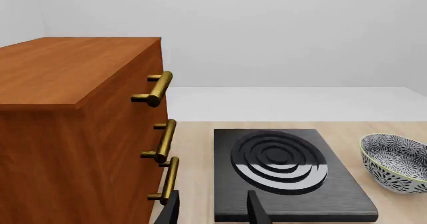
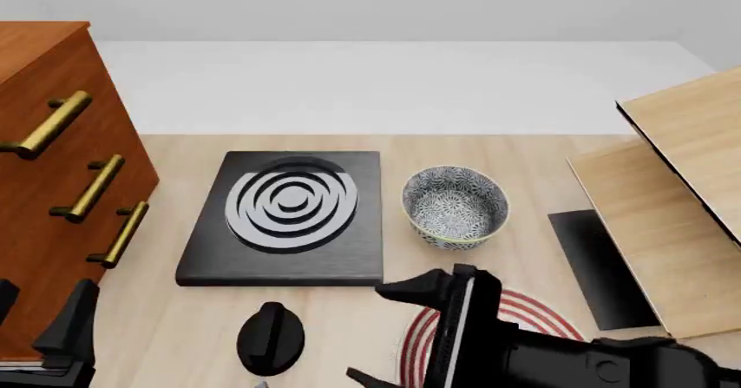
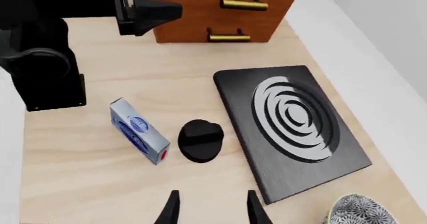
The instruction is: Pick up the cream cheese and put it in the bowl.
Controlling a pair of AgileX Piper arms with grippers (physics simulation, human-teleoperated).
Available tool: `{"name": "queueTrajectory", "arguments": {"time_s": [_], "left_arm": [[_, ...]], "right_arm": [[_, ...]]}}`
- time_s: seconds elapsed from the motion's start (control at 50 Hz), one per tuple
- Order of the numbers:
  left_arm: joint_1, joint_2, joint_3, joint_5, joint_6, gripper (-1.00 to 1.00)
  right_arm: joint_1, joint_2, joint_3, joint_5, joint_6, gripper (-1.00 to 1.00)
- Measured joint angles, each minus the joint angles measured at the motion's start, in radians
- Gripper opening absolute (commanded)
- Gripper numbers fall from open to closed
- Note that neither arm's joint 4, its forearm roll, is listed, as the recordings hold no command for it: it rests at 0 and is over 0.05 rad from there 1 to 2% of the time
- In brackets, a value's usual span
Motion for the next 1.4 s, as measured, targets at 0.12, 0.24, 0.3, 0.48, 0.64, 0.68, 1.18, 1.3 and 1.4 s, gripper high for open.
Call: {"name": "queueTrajectory", "arguments": {"time_s": [0.12, 0.24, 0.3, 0.48, 0.64, 0.68, 1.18, 1.3, 1.4], "left_arm": [[0.000, 0.000, 0.000, 0.000, 0.000, 1.00], [0.000, 0.000, 0.000, 0.000, 0.000, 1.00], [0.000, 0.000, 0.000, 0.000, 0.000, 1.00], [0.000, 0.000, 0.000, 0.000, 0.000, 1.00], [0.000, 0.000, 0.000, 0.000, 0.000, 1.00], [0.000, 0.000, 0.000, 0.000, 0.000, 1.00], [0.000, 0.000, 0.000, 0.000, 0.000, 1.00], [0.000, 0.000, 0.000, 0.000, 0.000, 1.00], [0.000, 0.000, 0.000, 0.000, 0.000, 1.00]], "right_arm": [[0.056, 0.082, -0.044, -0.002, -0.001, 1.00], [0.099, 0.146, -0.083, 0.004, 0.000, 1.00], [0.115, 0.176, -0.102, 0.008, -0.001, 1.00], [0.151, 0.251, -0.156, 0.021, -0.002, 1.00], [0.170, 0.316, -0.196, 0.026, -0.005, 1.00], [0.173, 0.331, -0.205, 0.026, -0.007, 1.00], [0.175, 0.494, -0.274, -0.019, 0.019, 1.00], [0.176, 0.527, -0.284, -0.038, 0.037, 1.00], [0.176, 0.550, -0.292, -0.049, 0.048, 1.00]]}}
